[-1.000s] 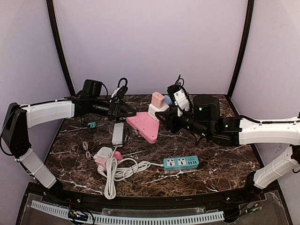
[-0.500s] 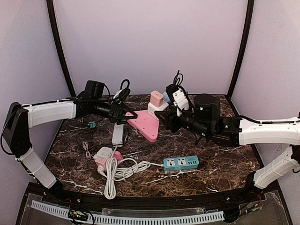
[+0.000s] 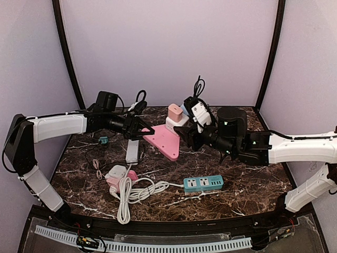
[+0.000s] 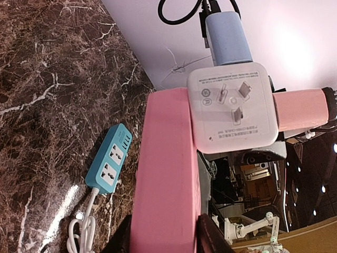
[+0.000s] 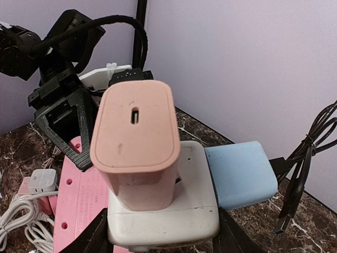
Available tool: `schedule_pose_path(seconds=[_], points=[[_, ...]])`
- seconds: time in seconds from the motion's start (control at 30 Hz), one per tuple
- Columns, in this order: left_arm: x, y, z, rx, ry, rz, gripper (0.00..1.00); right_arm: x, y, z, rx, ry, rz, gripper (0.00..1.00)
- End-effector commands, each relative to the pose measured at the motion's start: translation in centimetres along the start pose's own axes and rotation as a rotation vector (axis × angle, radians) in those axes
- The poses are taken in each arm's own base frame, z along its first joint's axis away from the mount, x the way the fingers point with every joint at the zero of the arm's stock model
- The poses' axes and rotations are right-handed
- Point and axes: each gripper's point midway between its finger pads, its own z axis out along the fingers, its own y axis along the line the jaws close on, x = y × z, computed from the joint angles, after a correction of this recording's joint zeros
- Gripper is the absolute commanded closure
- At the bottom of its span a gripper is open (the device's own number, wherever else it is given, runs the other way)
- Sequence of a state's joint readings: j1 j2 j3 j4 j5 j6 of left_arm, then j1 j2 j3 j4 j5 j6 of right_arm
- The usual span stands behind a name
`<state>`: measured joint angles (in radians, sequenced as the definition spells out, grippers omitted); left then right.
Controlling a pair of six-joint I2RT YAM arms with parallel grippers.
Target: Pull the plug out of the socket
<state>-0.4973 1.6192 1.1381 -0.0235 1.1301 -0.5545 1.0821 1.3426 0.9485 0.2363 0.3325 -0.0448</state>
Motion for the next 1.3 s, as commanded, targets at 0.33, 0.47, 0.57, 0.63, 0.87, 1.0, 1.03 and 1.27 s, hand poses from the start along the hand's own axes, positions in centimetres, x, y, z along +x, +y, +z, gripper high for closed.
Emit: schedule_pose_path(seconds=[0.33,0.47,0.57,0.63,0.87,1.0,1.03,1.27], points=[[0.0,0.2,0.4,0.002,0.006,0.017,0.98,-4.8,0.0,-1.1,0.019,-0.181,0.027,1.00],[-0.1,0.2,0.4,-0.001,0.005,0.019,0.99,-5.0,0.0,-1.2,0.020,-0.187,0.046,1.00],[0.0,0.2,0.4,-0.002,0.007,0.021,0.99,-5.1,-0.2,-1.3,0.027,-0.190,0.065,1.00],[0.0,0.2,0.4,-0.001,0.008,0.024,0.99,-5.2,-0.4,-1.3,0.032,-0.192,0.075,1.00],[0.1,-0.1,0.4,0.004,0.012,0.035,0.99,-4.7,-1.0,-0.8,0.049,-0.161,0.100,1.00],[0.3,-0.4,0.5,0.009,0.018,0.046,0.99,-4.4,-1.7,-0.8,0.044,-0.156,0.150,1.00],[0.3,-0.4,0.5,0.010,0.019,0.047,0.99,-4.4,-1.9,-0.8,0.040,-0.156,0.162,1.00],[0.4,-0.5,0.6,0.008,0.025,0.052,0.99,-4.5,-2.9,-1.3,0.026,-0.168,0.217,1.00]])
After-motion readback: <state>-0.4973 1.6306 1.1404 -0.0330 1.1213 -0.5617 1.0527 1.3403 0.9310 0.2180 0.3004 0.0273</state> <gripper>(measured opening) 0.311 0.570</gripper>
